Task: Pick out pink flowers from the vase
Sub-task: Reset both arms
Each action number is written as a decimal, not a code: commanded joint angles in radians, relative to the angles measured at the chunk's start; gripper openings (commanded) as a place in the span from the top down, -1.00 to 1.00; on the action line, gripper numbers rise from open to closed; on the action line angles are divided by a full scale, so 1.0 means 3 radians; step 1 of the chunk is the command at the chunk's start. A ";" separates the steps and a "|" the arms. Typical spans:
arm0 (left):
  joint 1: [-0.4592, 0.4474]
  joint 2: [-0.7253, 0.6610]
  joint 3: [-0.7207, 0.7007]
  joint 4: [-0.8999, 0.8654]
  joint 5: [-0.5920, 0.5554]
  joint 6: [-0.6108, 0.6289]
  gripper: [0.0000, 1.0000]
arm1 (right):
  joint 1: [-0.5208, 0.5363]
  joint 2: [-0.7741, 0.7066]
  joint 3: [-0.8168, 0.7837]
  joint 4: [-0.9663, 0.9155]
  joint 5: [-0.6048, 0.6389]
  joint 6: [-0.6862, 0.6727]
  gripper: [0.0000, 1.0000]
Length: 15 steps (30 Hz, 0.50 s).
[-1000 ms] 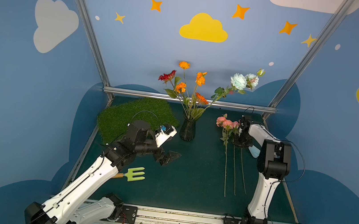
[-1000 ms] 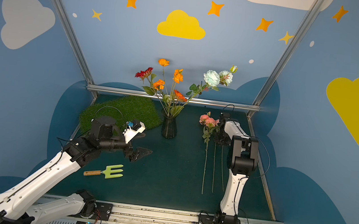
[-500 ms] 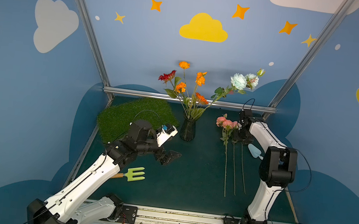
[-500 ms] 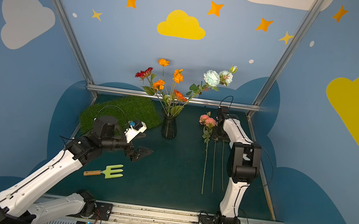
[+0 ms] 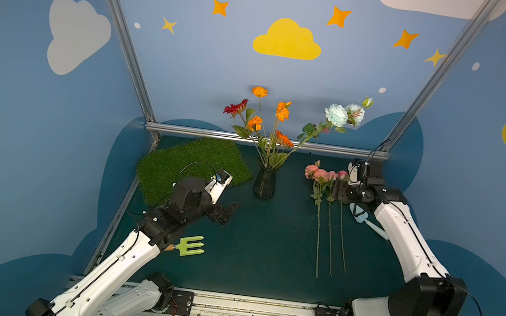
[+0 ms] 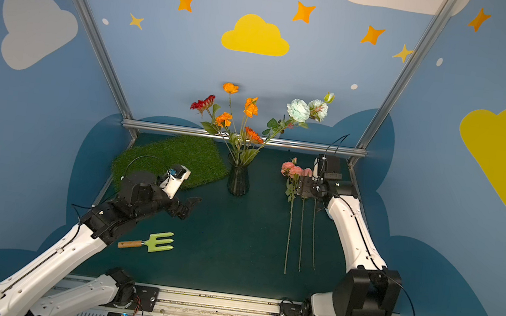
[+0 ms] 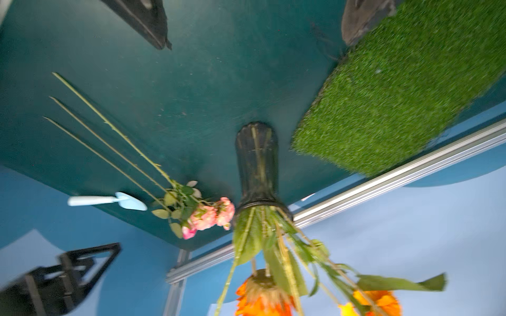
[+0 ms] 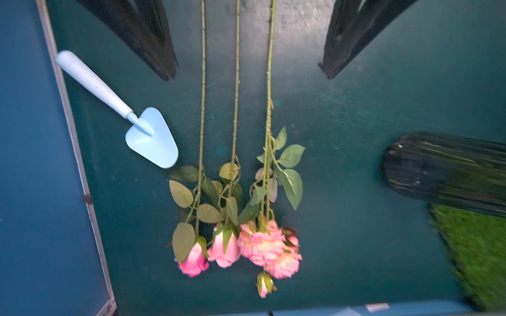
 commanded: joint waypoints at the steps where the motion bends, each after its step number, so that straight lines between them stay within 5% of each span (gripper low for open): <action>1: 0.0051 -0.0170 -0.0211 0.0114 -0.0742 -0.0228 -0.99 | -0.0004 -0.0367 -0.0423 0.0561 -0.0300 0.0116 -0.84; 7: 0.0229 -0.0398 -0.0734 0.0522 -0.1085 -0.0467 -0.99 | -0.0027 -0.1049 -0.1432 0.1376 0.0089 -0.0009 -0.95; 15: 0.0839 0.0164 -0.1436 0.1669 -0.1070 -0.0337 -0.99 | -0.0055 -0.1179 -0.2174 0.2122 0.0474 -0.0173 -0.95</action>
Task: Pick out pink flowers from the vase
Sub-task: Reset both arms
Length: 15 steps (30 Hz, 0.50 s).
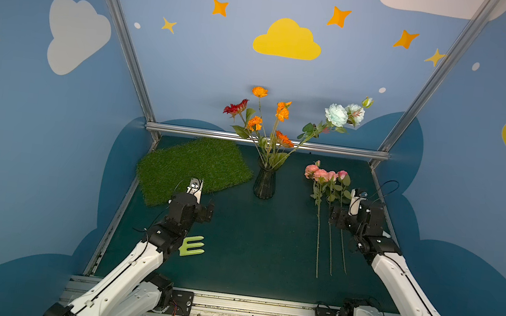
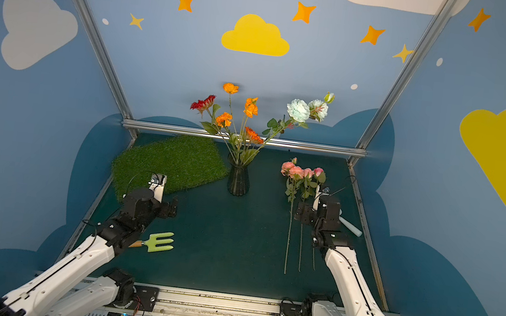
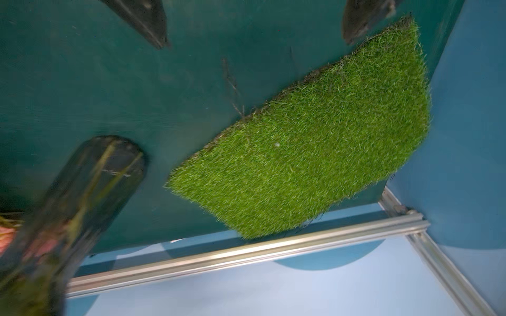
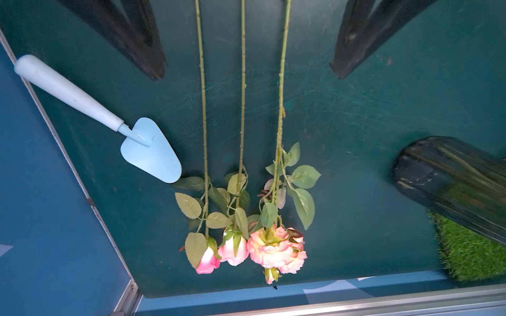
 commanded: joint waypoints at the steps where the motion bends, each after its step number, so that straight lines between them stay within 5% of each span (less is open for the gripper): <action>1: 0.0320 0.0200 -0.0256 0.0803 0.0074 -0.0010 -0.99 | -0.0007 -0.0050 -0.0205 0.0579 0.0280 -0.0142 -0.95; 8: 0.1059 0.0836 -0.0687 0.2126 0.0699 -0.0223 -0.99 | -0.0064 0.0113 -0.0548 0.1191 0.0449 -0.0263 -0.95; 15: 0.1246 0.1364 -0.0571 0.2569 0.0965 -0.0192 -0.99 | -0.0105 0.0357 -0.0776 0.1787 0.0133 -0.0499 -0.95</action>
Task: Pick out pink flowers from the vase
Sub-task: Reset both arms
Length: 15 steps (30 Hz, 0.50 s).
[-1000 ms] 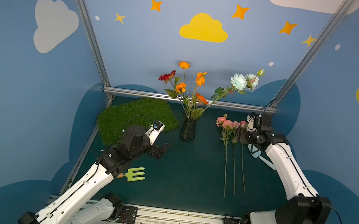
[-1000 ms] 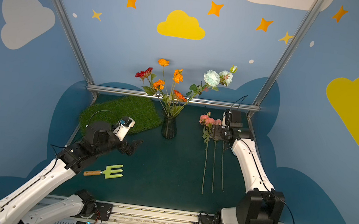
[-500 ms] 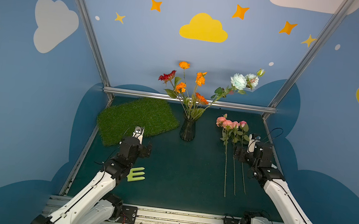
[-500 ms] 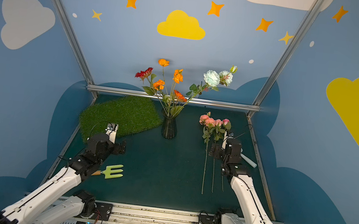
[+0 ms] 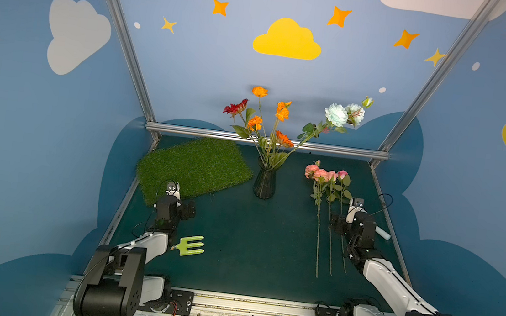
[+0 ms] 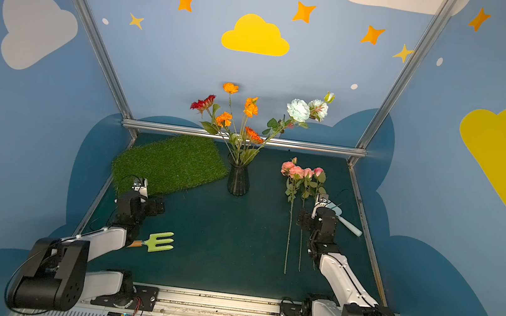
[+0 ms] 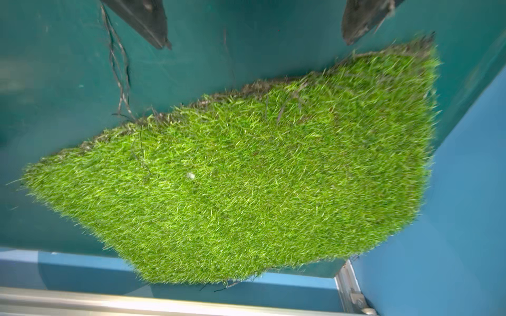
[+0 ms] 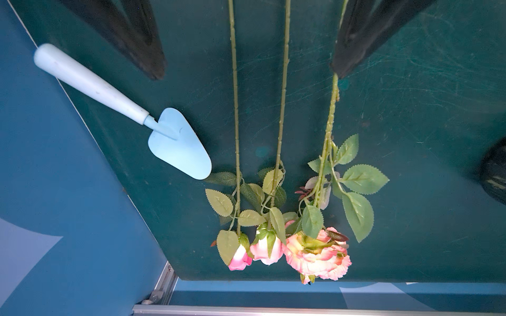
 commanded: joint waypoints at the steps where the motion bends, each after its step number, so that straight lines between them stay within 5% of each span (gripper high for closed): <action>1: 0.0026 0.0121 0.0052 0.0616 0.0163 -0.0038 -0.99 | -0.0025 0.0145 -0.0101 0.0572 -0.0170 -0.0156 -0.95; 6: 0.0052 0.0769 -0.0092 0.1644 0.0372 -0.0022 -0.99 | -0.0032 0.0655 -0.0321 0.1585 -0.0338 -0.0224 -0.94; 12: 0.0052 0.0884 -0.0018 0.1543 0.0521 0.0017 -0.99 | -0.0031 0.1435 -0.0278 0.2363 -0.0389 -0.0262 -0.95; 15: 0.0040 0.0946 0.0016 0.1583 0.0512 0.0063 -0.99 | -0.0114 0.1464 -0.0124 0.2097 -0.0513 -0.0208 -0.95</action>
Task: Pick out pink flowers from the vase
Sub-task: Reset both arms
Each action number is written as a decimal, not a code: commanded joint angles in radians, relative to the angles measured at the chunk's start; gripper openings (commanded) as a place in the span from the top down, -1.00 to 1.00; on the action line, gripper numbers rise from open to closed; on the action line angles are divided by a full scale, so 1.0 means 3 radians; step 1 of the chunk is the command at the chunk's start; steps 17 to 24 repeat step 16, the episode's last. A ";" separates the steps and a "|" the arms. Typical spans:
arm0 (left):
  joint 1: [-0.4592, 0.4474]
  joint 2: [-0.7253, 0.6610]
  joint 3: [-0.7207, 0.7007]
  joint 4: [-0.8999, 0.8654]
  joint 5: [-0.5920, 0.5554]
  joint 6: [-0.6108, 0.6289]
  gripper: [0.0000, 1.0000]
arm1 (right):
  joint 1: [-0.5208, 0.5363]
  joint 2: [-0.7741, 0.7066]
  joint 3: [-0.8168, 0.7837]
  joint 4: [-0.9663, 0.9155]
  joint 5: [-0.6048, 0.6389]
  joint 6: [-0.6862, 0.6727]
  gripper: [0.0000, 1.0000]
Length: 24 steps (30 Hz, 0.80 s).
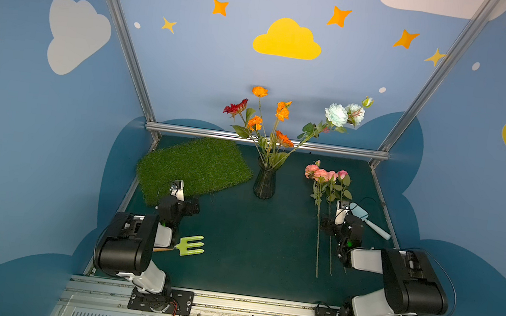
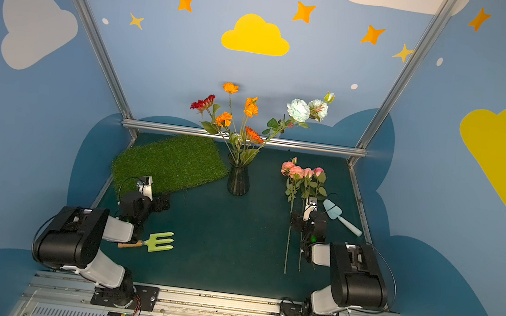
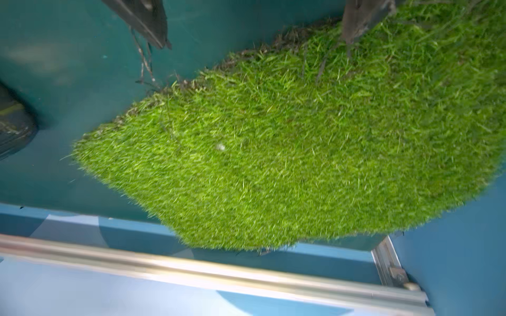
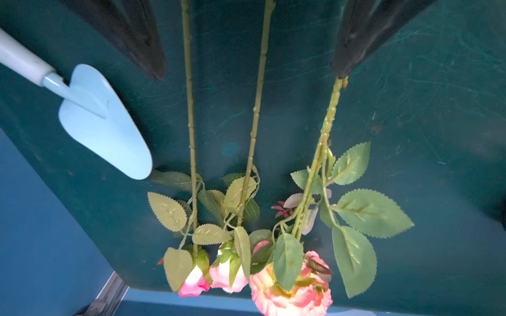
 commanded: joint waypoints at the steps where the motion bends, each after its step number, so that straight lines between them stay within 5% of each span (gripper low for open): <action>1: -0.0006 0.0020 0.0028 0.0212 0.0062 0.0067 -0.99 | -0.0069 -0.0068 0.0179 0.0097 -0.0141 0.0006 -0.95; 5: -0.0012 0.0018 0.0012 0.0232 0.0050 0.0067 -0.99 | -0.0074 -0.0231 0.0385 -0.0609 -0.0156 -0.0010 -0.95; 24: -0.0027 0.0016 0.0047 0.0167 0.0055 0.0092 -0.99 | -0.0159 -0.0237 0.0442 -0.0721 -0.0318 -0.0003 -0.95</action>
